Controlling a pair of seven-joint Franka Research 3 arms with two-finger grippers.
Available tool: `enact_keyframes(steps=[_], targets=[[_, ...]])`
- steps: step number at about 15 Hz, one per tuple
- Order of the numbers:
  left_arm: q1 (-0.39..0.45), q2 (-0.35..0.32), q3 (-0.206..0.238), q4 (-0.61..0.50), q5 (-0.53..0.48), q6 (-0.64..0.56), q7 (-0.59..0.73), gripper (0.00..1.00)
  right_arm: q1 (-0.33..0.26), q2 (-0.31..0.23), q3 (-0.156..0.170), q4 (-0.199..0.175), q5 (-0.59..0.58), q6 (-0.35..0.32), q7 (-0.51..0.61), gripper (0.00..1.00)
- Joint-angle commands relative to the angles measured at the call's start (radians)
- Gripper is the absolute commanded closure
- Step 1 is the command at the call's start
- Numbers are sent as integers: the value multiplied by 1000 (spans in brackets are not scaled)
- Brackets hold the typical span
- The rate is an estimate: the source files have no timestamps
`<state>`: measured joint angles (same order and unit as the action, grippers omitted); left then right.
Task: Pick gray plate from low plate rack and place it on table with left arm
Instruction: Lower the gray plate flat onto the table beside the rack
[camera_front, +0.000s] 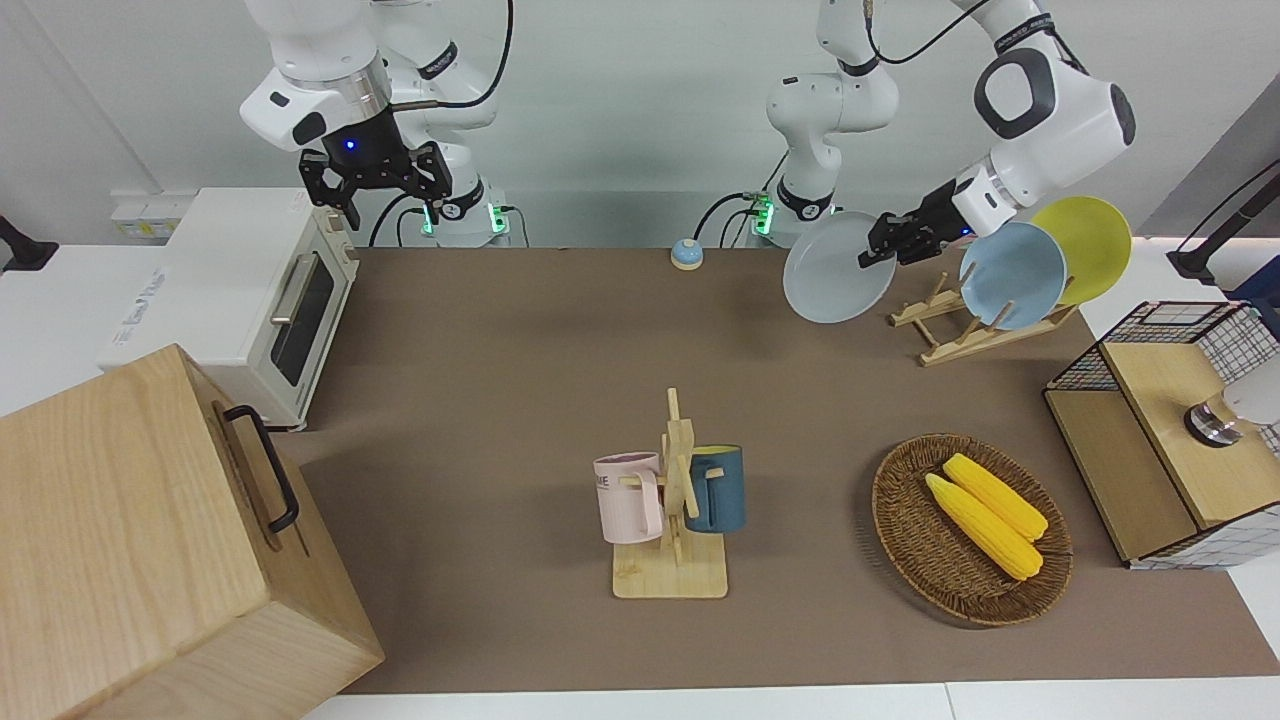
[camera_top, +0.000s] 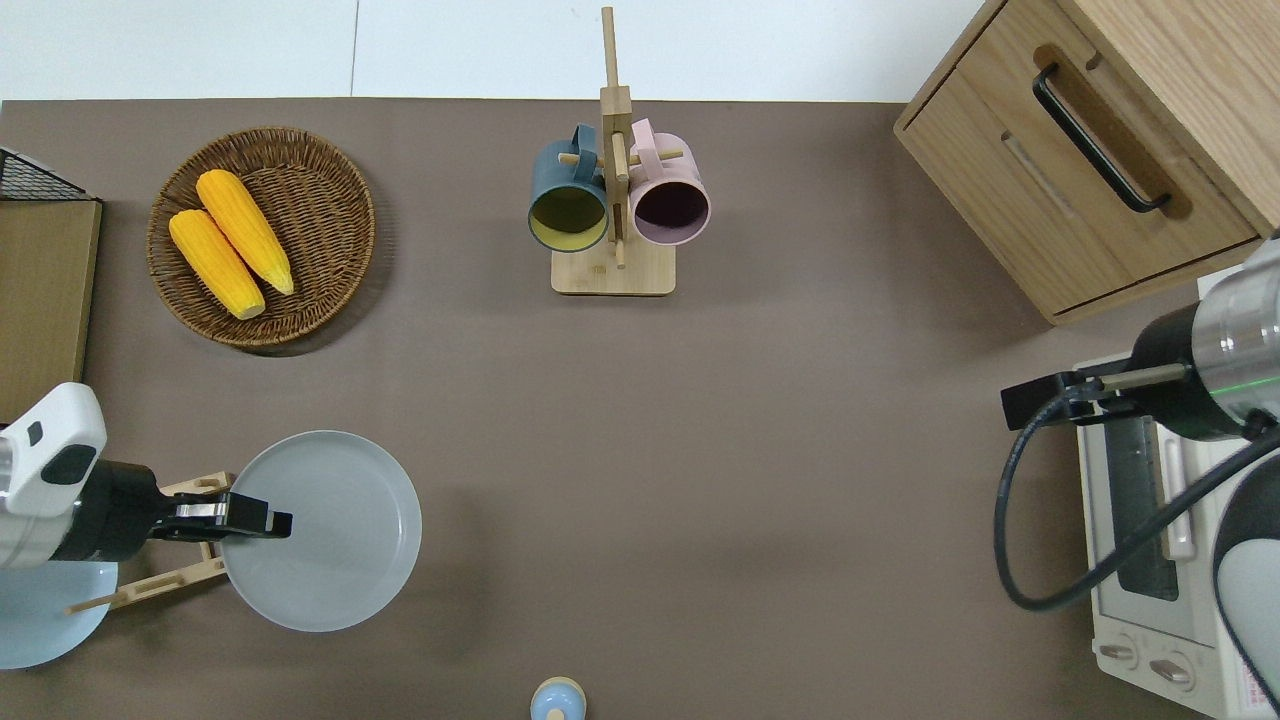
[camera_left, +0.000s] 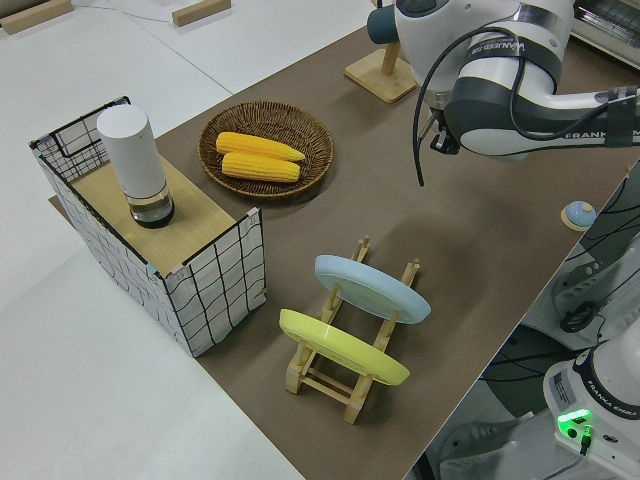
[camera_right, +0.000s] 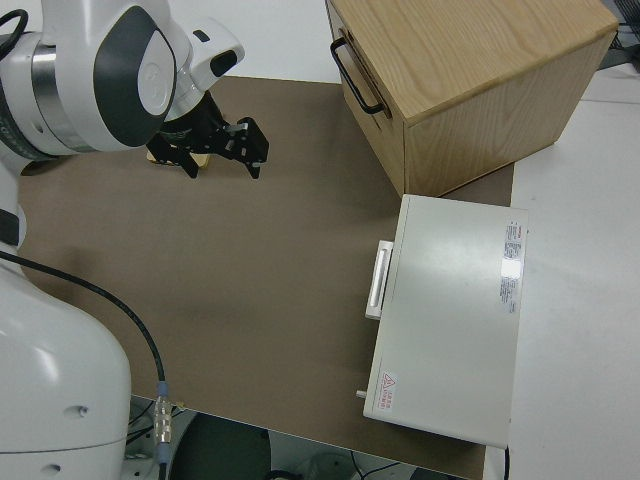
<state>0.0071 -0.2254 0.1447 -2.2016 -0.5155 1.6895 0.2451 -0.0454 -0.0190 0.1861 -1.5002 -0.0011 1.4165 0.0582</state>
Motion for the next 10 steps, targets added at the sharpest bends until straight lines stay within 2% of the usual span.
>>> enact_keyframes(steps=[1, 10], targets=[[-6, -2, 7, -79, -57, 67, 83, 1000, -10, -2, 6, 6, 10, -14, 0, 13], [10, 61, 9, -187, -98, 163, 296, 1000, -10, -2, 6, 6, 10, -14, 0, 11]])
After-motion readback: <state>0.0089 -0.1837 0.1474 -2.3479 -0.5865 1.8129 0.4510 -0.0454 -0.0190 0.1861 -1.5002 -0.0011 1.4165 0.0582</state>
